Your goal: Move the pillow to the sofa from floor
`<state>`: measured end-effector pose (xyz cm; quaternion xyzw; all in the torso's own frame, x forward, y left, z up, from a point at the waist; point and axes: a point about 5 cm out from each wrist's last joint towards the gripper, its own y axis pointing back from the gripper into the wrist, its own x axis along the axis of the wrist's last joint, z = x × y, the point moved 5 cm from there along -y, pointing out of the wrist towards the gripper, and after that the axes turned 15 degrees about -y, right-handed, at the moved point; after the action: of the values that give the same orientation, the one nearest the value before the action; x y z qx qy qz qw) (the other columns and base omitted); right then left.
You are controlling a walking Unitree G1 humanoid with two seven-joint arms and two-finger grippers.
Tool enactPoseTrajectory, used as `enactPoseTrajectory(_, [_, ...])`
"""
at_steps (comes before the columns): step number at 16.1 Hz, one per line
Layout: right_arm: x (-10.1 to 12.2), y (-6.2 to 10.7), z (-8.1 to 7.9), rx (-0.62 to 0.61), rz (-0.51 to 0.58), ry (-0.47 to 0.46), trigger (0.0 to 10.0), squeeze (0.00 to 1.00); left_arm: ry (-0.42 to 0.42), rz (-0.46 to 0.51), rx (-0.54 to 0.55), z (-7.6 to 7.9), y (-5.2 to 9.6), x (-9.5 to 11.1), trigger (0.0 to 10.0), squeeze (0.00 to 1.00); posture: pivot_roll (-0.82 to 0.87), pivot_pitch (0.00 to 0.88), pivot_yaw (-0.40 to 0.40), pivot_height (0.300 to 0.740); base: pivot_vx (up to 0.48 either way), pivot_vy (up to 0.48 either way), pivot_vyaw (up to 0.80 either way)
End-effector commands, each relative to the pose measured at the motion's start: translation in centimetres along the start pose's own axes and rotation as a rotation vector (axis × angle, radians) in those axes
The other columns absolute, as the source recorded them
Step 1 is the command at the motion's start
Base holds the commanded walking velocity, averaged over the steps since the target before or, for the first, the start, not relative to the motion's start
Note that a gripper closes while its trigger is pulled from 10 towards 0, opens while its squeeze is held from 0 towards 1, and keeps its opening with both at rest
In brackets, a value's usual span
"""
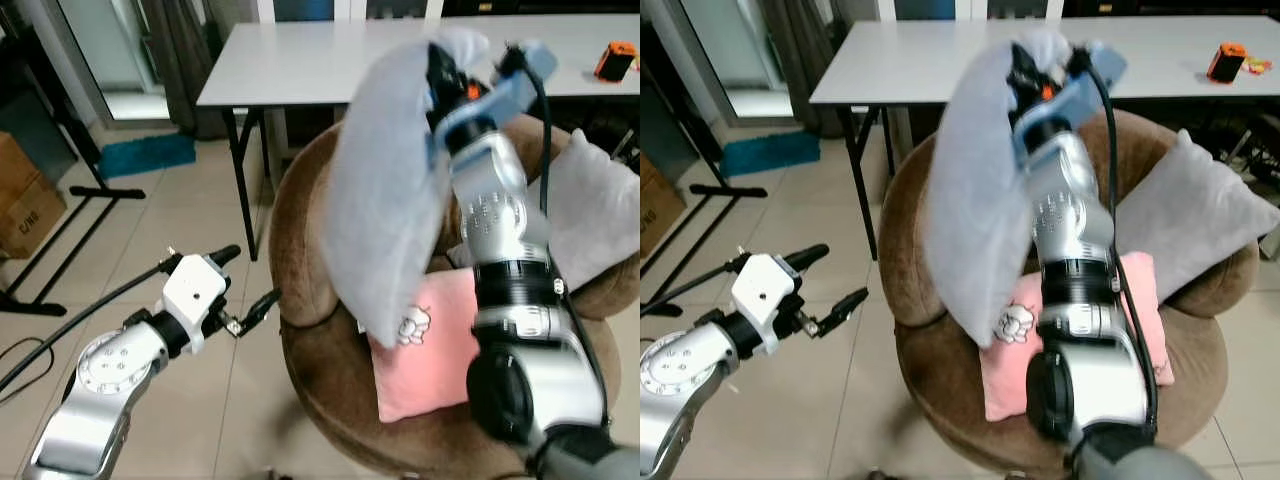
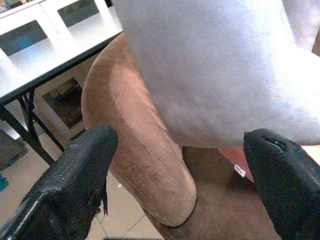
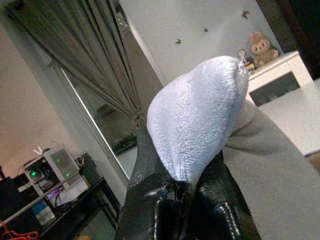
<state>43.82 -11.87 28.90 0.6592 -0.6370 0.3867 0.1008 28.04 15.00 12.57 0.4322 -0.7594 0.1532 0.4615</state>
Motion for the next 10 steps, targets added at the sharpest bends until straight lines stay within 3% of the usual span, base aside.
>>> enactPoseTrajectory(1, [0.9, -0.7, -0.6, 0.034, 0.033, 0.027, 10.0, 0.0, -0.013, 0.009, -0.013, 0.0, 0.1, 0.5, 10.0, 0.19, -0.02, 0.032, 0.045, 0.74, 0.0, 0.0, 0.0])
enactPoseTrajectory(4, [-2.0, -0.3, 3.2, -0.095, -0.054, 0.085, 10.0, 0.0, -0.008, 0.004, -0.022, 0.3, 0.3, 0.4, 10.0, 0.19, -0.01, 0.045, 0.035, 0.74, 0.0, 0.0, 0.0])
enactPoseTrajectory(5, [-2.4, -0.2, 3.7, -0.111, -0.067, 0.089, 10.0, 0.0, -0.007, 0.003, -0.022, 0.3, 0.3, 0.4, 10.0, 0.19, -0.01, 0.045, 0.035, 0.74, 0.0, 0.0, 0.0])
enactPoseTrajectory(6, [-4.8, 0.7, 6.1, -0.213, -0.152, 0.109, 10.0, 0.0, -0.005, -0.002, -0.023, 0.4, 0.4, 0.3, 10.0, 0.19, -0.01, 0.049, 0.035, 0.74, 0.0, 0.0, 0.0])
enactPoseTrajectory(7, [-8.1, 3.0, 9.3, -0.389, -0.274, 0.108, 10.0, 0.0, -0.004, -0.003, -0.028, 0.5, 0.3, 0.3, 10.0, 0.19, -0.01, 0.052, 0.035, 0.74, 0.0, 0.0, 0.0])
enactPoseTrajectory(9, [-9.5, 4.6, 11.1, -0.496, -0.33, 0.128, 10.0, 0.0, -0.004, -0.002, -0.034, 0.6, 0.2, 0.4, 10.0, 0.19, -0.01, 0.054, 0.034, 0.74, 0.0, 0.0, 0.0])
enactPoseTrajectory(10, [-9.7, 5.4, 12.2, -0.557, -0.34, 0.136, 10.0, 0.58, -0.003, 0.0, -0.04, 0.7, 0.1, 0.4, 10.0, 0.19, -0.01, 0.054, 0.032, 0.74, 0.0, 0.0, 0.0])
